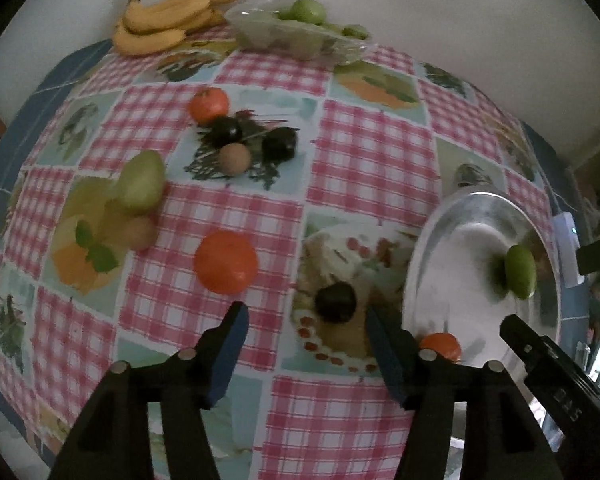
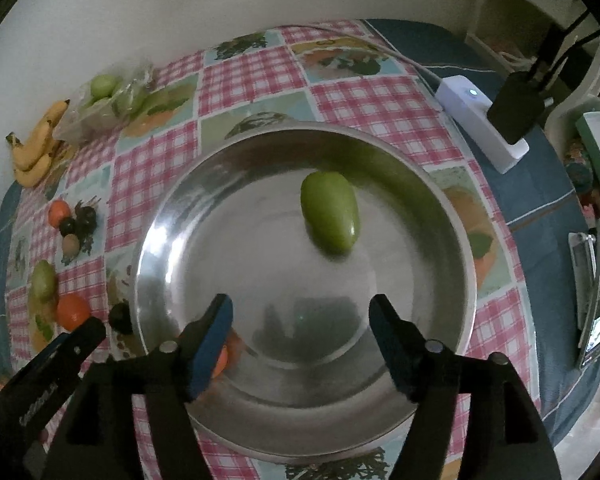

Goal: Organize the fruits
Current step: 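Open the right tool to drop the mango into the bowl while the left tool releases the orange, then move the left tool to the other orange while the right tool approaches a dark plum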

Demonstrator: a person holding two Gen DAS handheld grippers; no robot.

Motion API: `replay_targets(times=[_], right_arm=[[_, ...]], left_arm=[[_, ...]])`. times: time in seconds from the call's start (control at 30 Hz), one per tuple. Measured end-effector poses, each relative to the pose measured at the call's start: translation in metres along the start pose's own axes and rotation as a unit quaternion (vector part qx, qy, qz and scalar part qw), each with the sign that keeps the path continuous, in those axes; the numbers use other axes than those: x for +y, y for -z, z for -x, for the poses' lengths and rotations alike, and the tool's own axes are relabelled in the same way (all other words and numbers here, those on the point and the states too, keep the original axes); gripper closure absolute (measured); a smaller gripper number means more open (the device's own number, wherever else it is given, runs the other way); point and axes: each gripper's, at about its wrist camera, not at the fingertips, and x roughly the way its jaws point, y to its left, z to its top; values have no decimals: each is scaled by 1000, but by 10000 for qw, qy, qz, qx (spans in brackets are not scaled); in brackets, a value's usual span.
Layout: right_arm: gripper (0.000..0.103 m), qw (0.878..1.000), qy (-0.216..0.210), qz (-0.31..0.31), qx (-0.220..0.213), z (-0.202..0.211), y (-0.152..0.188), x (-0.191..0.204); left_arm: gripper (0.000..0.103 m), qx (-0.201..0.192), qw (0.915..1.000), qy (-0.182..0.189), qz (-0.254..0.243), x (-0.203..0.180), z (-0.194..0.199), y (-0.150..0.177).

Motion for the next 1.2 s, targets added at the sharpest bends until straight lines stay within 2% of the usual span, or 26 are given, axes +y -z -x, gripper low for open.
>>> replay_targets(times=[0.07, 0.13, 0.23, 0.3, 0.37, 0.43, 0.47, 0.6, 0.8, 0.9, 1.0, 1.2], right_arm=[[26, 10000, 23, 56, -21, 0, 1, 2], [16, 10000, 36, 84, -28, 0, 0, 3], [15, 9999, 28, 123, -40, 0, 0, 5], [15, 9999, 19, 154, -40, -1, 0, 7], [3, 9998, -5, 191, -58, -1, 1, 8], [0, 9996, -57, 267, -111, 0, 1, 10], [0, 9994, -69, 303, -142, 2, 1, 11], [0, 9988, -190, 387, -235, 6, 3, 16], [0, 9974, -432, 498, -296, 10, 4, 31], [0, 9963, -565, 536, -362, 14, 2, 39], [0, 9933, -584, 772, -630, 21, 1, 49], [0, 9937, -673, 699, -561, 19, -5, 55]], left_arm=[[35, 15, 10000, -44, 58, 3, -1, 0], [33, 18, 9999, -104, 110, 6, -1, -1], [30, 13, 9996, -206, 177, 10, -1, -1], [23, 8, 9994, -266, 222, 13, -1, -1], [19, 8, 9991, -323, 257, 15, -2, -1], [12, 6, 9989, -387, 264, 16, -2, -2], [6, -14, 9987, -424, 287, 17, -2, -2], [0, -139, 9985, -427, 313, 20, 1, -5], [0, -272, 9977, -571, 242, 20, 7, -9], [0, -280, 9981, -438, 325, 23, 9, -12], [0, -383, 9974, -494, 362, 25, 14, -18], [0, -570, 9962, -452, 489, 36, 19, -30]])
